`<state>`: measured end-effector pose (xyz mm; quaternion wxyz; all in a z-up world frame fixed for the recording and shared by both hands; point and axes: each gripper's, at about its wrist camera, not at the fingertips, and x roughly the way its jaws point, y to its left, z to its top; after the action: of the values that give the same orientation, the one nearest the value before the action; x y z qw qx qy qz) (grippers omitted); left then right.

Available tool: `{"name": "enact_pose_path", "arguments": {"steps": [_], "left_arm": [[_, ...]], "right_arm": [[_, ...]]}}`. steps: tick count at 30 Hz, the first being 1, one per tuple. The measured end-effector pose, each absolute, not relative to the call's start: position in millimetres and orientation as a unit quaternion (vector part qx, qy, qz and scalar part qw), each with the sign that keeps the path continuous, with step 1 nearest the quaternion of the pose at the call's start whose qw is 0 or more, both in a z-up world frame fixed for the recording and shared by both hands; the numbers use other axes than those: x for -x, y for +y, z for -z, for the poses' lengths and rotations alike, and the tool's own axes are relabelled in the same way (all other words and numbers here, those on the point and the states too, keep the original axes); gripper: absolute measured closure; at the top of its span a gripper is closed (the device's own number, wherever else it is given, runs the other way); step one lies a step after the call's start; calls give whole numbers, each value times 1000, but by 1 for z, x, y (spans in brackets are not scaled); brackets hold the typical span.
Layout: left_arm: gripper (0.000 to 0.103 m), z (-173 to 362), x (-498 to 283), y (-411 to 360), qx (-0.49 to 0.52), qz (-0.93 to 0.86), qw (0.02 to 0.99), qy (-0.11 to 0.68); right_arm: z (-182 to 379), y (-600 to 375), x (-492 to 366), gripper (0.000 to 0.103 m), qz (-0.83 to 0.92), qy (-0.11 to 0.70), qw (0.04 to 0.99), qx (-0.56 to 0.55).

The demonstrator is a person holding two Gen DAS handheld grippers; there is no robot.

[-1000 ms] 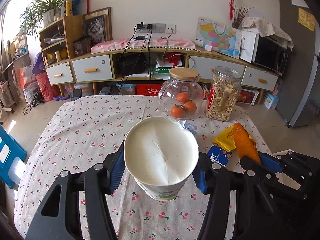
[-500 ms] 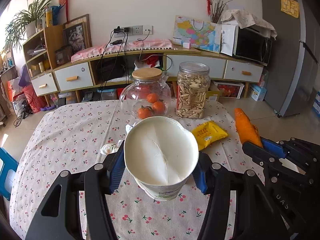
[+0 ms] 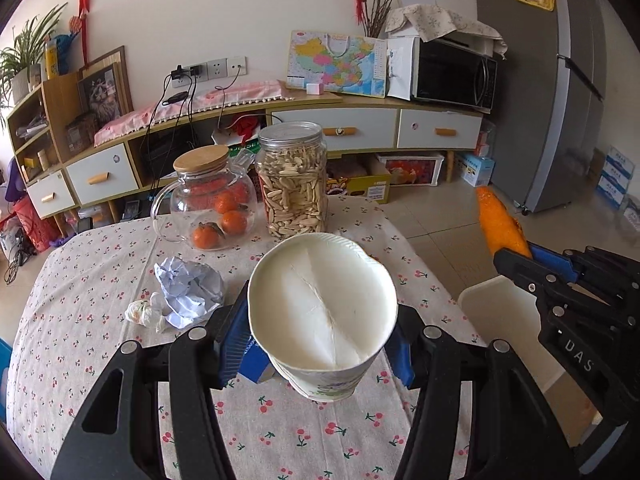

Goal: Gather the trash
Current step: 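Lift the paper cup with the left tool while the right tool lifts the orange peel, then drop the paper cup into the white bin with the left tool while the right tool drops the peel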

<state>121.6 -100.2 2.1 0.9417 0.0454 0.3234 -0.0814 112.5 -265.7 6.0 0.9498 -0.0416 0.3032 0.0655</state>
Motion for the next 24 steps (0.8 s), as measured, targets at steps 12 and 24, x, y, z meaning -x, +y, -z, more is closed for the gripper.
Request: {"name": "enact_pose_path", "arguments": {"steps": [12,24], "left_arm": [[46,8,-127,-174,-27,125,930,344],[46,15,-129,-254,-49,167,917,360]], "right_arm": [[2,-353,-107,88,9,320,947,2],[14,-436,-105,88,83,357,929,-58]]}}
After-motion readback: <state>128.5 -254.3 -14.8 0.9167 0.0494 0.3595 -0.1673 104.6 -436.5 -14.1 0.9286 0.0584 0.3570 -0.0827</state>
